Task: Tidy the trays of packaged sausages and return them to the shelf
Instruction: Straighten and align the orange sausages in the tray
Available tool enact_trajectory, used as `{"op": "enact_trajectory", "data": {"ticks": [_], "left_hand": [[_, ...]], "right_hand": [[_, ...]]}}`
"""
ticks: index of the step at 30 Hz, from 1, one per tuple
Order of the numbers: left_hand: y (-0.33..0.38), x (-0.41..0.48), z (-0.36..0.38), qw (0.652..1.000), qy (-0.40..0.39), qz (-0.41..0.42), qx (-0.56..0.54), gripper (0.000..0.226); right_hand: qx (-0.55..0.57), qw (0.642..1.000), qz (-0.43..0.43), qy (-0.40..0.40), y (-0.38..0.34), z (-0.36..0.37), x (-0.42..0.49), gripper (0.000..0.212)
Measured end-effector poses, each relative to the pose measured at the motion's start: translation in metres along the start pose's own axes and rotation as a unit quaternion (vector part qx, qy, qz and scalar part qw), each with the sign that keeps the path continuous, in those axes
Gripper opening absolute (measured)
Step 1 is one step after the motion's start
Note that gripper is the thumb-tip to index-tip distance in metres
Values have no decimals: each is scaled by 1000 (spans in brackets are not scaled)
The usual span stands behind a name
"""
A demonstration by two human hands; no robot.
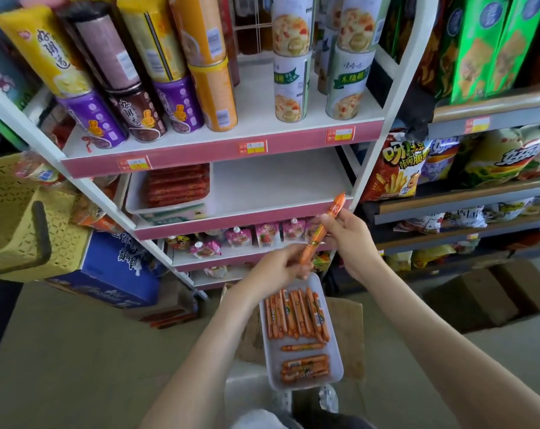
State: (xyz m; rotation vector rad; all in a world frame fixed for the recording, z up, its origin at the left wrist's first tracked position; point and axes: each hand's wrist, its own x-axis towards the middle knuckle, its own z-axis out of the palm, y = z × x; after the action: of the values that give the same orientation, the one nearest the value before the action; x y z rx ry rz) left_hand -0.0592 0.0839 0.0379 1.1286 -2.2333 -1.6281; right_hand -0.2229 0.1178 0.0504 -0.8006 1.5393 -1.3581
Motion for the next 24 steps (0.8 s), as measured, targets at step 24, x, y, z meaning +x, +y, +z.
{"op": "enact_trajectory", "data": {"ticks": [24], "left_hand": [[-337, 86, 193, 923, 93, -374, 0, 14]], "right_hand": [[-659, 712, 74, -232, 466, -1, -14, 37]]}}
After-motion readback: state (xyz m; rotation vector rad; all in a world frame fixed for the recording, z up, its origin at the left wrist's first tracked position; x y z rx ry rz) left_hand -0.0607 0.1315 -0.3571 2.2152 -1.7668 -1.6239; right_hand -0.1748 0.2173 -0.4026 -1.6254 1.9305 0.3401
